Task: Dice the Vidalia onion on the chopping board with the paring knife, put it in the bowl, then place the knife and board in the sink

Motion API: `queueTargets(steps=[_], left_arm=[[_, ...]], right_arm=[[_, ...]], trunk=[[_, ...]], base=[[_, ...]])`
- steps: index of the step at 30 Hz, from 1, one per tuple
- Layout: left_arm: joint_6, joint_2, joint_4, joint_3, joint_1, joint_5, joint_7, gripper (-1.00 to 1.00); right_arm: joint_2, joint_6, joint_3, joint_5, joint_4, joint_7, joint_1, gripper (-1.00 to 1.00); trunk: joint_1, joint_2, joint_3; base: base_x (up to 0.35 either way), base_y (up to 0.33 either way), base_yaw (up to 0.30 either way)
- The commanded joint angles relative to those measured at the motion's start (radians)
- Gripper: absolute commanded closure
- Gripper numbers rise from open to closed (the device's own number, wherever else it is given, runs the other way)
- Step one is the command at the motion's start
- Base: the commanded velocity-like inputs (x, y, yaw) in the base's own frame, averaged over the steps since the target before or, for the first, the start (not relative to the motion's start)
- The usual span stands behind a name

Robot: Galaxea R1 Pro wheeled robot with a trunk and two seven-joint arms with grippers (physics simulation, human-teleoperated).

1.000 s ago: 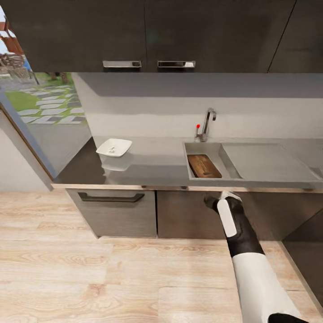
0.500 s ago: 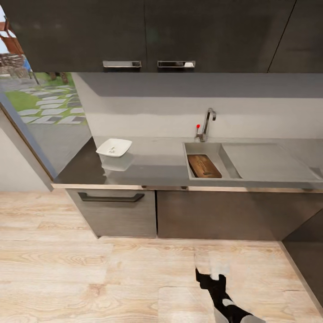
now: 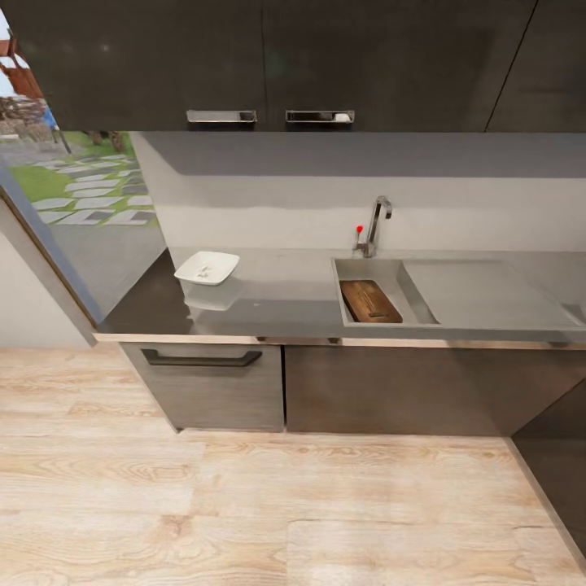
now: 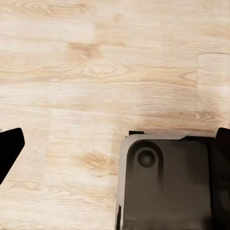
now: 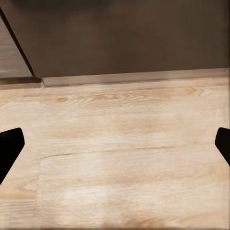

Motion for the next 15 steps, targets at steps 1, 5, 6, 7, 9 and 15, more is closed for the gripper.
queueTargets(steps=[1, 5, 6, 7, 9, 15], left_arm=[[-0.003, 0.0, 0.007, 0.003, 0.0, -0.005, -0.005, -1.0], [-0.002, -0.002, 0.03, 0.003, 0.0, -0.005, -0.005, -1.0], [-0.002, -0.002, 0.032, 0.003, 0.0, -0.005, -0.005, -1.0], [-0.002, -0.003, 0.034, 0.003, 0.0, -0.005, -0.005, -1.0], [-0.002, -0.004, 0.038, 0.003, 0.001, -0.004, -0.005, -1.0], [-0.004, -0.006, 0.044, 0.003, 0.001, -0.005, -0.004, -1.0]], right_arm=[[0.0, -0.003, -0.006, 0.004, 0.0, -0.001, 0.0, -1.0], [-0.002, 0.059, -0.011, 0.003, -0.014, -0.001, 0.001, -1.0], [-0.003, 0.094, -0.012, 0.003, -0.026, -0.001, 0.001, -1.0], [-0.003, 0.125, -0.012, 0.003, -0.045, -0.004, 0.001, -1.0], [-0.003, 0.18, -0.013, 0.004, -0.138, -0.025, 0.001, -1.0], [0.006, 0.217, -0.007, 0.002, -0.238, -0.05, 0.001, -1.0]], trunk=[[0.001, -0.002, -0.001], [0.001, -0.002, -0.001], [0.001, -0.002, -0.001], [0.001, -0.002, -0.001], [0.001, -0.002, -0.001], [0.001, -0.002, -0.001]], base=[[0.0, 0.0, 0.0], [0.0, 0.0, 0.0], [0.0, 0.0, 0.0], [0.0, 0.0, 0.0], [0.0, 0.0, 0.0], [0.0, 0.0, 0.0]])
